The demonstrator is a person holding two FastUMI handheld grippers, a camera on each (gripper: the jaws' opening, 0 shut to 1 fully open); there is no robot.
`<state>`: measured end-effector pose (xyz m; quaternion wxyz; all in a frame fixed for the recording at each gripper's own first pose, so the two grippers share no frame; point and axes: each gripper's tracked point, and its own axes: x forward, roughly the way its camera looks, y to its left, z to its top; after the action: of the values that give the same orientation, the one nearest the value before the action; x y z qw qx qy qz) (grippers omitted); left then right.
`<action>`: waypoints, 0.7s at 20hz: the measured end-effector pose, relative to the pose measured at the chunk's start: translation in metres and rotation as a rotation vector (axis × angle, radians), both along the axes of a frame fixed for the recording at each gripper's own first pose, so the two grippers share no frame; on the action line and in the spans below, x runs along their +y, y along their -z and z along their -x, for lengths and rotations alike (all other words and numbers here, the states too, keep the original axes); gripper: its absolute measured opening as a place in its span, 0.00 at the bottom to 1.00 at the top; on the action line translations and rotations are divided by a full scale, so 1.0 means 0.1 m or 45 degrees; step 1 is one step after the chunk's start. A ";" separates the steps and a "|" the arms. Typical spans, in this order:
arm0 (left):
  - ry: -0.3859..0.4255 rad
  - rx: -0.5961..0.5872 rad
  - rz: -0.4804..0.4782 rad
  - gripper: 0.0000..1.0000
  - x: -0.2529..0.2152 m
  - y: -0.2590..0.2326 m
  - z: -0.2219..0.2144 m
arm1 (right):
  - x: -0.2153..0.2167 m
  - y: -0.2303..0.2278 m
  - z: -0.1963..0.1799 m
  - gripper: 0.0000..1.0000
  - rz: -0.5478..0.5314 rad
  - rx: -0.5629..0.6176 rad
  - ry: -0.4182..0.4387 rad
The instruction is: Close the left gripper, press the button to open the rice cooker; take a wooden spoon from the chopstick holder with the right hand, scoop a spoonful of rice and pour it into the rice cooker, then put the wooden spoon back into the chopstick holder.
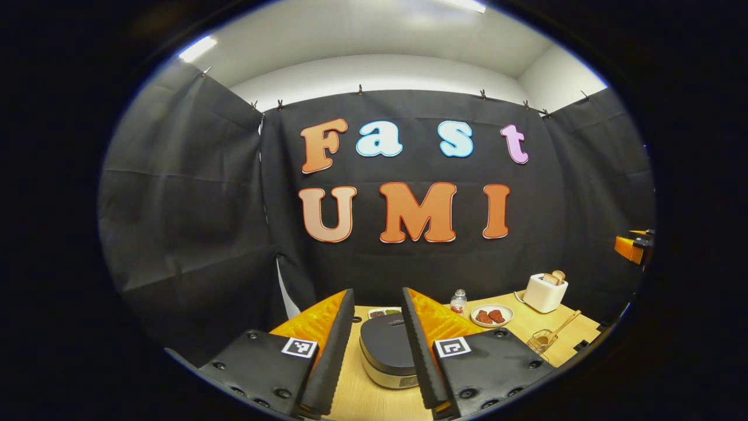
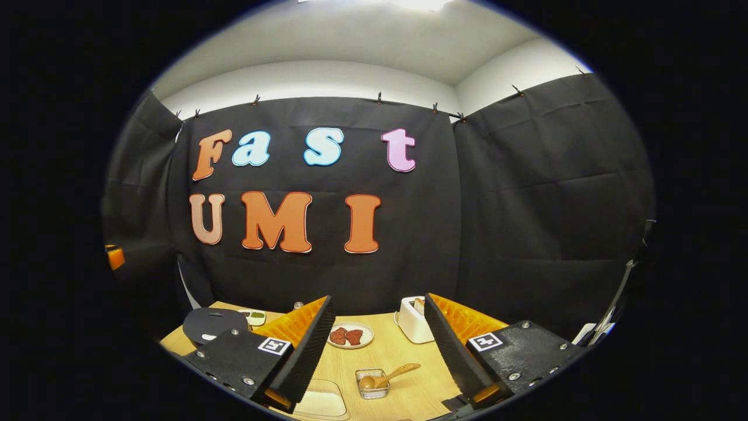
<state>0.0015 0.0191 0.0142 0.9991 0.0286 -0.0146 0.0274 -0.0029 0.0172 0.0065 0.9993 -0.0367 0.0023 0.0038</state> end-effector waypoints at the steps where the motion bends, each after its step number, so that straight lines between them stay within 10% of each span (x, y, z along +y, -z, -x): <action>1: -0.015 -0.011 -0.005 0.33 0.03 -0.01 -0.01 | -0.01 0.01 0.00 0.95 -0.001 0.001 0.002; 5: 0.058 0.034 0.070 0.04 -0.10 0.11 -0.02 | -0.03 0.01 0.00 0.95 0.005 0.001 0.010; 14: 0.270 0.264 0.118 0.04 -0.59 0.72 -0.45 | -0.12 0.11 0.05 0.95 0.008 0.033 0.025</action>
<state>0.0467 -0.0394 -0.0581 0.9928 -0.0164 0.0870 -0.0809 -0.0081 0.0048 -0.0043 0.9991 -0.0400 0.0156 -0.0056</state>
